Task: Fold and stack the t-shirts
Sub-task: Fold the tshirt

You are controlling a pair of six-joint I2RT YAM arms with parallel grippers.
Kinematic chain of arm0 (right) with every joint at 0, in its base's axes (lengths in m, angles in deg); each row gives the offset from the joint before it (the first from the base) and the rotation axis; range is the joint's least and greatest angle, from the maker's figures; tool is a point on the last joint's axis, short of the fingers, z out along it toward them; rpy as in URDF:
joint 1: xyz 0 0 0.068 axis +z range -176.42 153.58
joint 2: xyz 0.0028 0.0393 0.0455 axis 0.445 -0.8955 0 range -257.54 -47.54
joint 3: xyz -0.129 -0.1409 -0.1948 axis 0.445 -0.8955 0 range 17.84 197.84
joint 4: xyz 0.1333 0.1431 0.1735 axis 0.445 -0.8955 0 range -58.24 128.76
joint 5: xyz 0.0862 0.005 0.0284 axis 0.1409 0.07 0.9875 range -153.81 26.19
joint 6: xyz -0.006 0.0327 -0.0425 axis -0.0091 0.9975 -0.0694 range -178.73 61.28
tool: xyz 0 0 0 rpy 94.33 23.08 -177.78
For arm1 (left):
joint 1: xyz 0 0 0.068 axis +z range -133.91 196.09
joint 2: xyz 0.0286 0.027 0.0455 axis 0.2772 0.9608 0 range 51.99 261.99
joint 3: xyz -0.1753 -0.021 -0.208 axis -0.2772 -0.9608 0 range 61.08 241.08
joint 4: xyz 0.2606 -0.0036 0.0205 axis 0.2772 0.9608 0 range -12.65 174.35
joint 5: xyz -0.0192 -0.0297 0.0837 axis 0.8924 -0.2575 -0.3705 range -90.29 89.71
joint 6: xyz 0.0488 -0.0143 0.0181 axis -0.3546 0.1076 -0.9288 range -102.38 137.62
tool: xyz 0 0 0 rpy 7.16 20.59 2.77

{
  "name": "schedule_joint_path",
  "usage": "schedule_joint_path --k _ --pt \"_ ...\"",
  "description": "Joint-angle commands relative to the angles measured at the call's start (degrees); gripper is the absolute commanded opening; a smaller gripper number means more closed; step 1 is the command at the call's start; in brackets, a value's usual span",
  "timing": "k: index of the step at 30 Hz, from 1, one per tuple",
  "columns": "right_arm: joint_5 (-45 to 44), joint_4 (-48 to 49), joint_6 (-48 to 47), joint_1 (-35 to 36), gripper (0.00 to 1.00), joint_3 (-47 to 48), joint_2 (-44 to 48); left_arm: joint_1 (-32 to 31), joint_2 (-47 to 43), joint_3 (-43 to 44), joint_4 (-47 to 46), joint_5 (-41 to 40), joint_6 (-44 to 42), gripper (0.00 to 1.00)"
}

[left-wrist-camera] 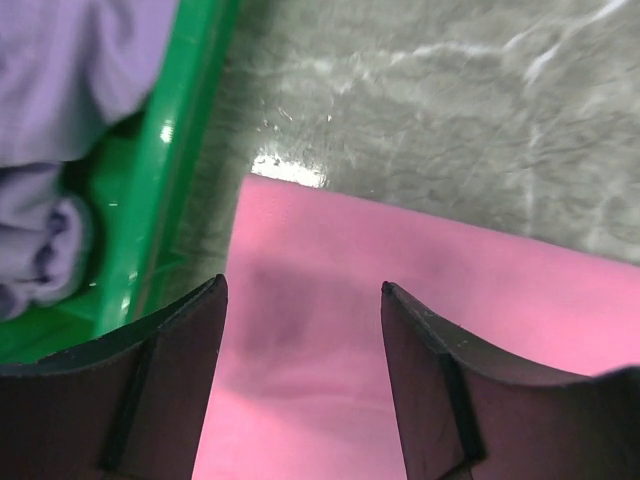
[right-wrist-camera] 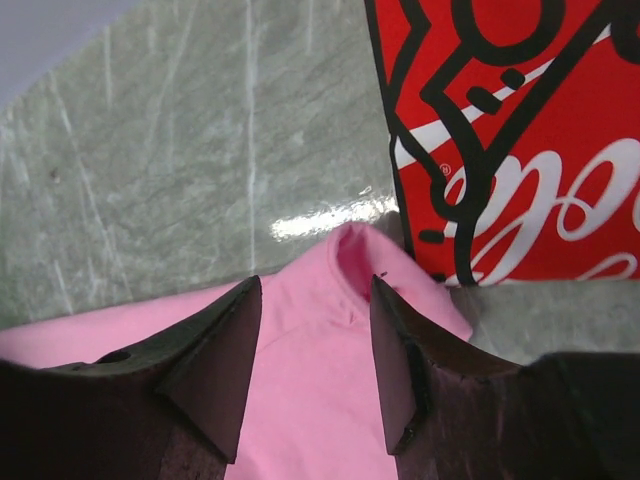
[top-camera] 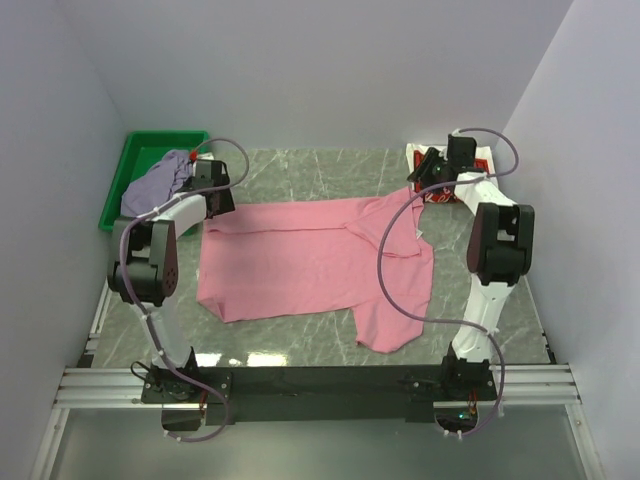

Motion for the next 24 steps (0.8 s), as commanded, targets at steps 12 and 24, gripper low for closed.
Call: schedule_joint_path --k 12,24 --pt "7.3 -4.3 1.5 0.3 0.49 12.8 -11.8 2.6 7.0 4.1 0.5 4.9 3.8 0.65" --pt "6.4 -4.6 4.1 -0.8 0.12 12.6 -13.4 3.3 8.5 4.5 3.0 5.5 4.3 0.66"
